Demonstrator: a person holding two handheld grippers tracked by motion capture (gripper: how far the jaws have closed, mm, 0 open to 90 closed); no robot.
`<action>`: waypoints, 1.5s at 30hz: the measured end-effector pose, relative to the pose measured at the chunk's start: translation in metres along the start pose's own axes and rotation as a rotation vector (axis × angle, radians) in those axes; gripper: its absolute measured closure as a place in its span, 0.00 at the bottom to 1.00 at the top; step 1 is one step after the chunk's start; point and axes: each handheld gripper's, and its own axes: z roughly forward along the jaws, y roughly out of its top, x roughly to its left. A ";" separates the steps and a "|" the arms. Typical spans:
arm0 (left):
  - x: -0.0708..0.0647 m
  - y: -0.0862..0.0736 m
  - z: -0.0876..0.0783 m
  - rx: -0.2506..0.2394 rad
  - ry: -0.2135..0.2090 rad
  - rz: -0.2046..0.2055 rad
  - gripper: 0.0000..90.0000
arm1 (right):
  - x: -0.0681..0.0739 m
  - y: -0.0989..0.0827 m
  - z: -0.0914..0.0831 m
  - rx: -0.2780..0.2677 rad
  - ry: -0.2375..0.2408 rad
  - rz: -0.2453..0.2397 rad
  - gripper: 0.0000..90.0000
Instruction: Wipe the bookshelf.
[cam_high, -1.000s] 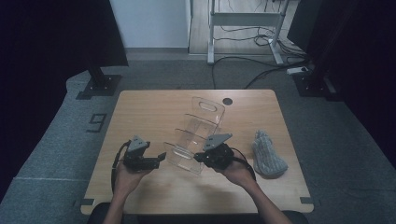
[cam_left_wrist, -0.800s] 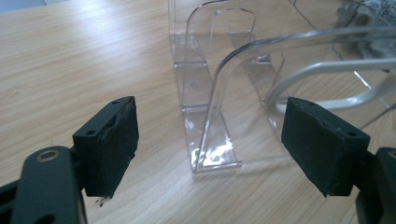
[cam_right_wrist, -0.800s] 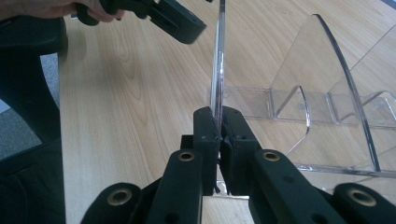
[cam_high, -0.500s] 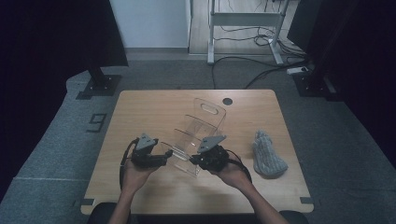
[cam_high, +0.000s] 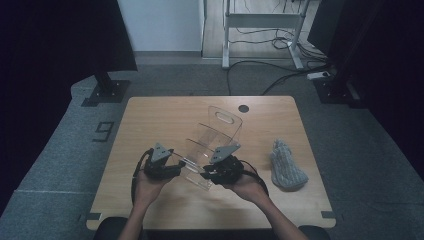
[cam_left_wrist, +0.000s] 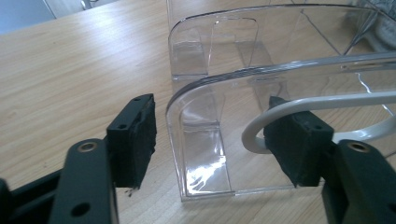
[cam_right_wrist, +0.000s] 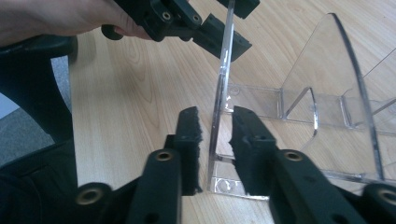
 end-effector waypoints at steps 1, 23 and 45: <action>0.000 0.000 0.000 0.002 0.004 0.004 0.40 | 0.000 0.000 -0.002 -0.002 -0.002 0.003 0.73; 0.011 -0.002 -0.009 0.028 0.029 -0.001 0.47 | -0.045 -0.040 -0.047 0.036 -0.170 0.124 0.32; 0.019 -0.007 -0.017 0.031 0.006 -0.011 0.49 | -0.100 -0.107 -0.106 0.082 -0.442 0.342 0.23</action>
